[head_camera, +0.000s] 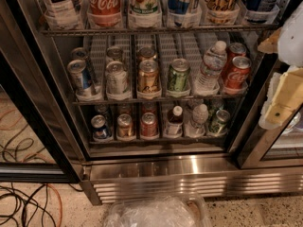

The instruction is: Pick coke can from top shelf of fridge

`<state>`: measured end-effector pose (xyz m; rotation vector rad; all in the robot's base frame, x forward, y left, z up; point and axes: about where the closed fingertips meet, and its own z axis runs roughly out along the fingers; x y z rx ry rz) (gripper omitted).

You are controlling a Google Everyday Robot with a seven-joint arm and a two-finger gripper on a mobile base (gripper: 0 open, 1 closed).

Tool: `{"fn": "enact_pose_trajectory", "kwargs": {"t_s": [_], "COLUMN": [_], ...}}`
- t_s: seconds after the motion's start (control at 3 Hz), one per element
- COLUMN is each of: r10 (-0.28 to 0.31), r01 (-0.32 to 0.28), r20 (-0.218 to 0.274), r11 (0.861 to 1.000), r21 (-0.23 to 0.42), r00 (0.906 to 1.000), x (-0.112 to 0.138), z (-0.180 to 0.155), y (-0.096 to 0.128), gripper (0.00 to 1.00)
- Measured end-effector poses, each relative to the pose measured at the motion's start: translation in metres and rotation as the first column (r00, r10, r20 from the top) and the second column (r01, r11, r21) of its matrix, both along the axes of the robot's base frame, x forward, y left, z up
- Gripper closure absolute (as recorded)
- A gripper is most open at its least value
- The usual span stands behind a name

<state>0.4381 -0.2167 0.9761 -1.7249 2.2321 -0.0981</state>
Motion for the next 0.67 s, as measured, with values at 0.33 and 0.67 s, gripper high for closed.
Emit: {"fn": "enact_pose_trajectory", "kwargs": {"t_s": [0.33,0.67], "r10": [0.0,-0.005], "r01": [0.0,0.004], "r20": [0.0,0.012], "r11": [1.0,1.0], "r21": [0.0,0.028], "r00": [1.0,0.9999], "x": [0.0,-0.0014], "z": [0.0,-0.002], "y": [0.0,0.006], "gripper": [0.0,0.0]}}
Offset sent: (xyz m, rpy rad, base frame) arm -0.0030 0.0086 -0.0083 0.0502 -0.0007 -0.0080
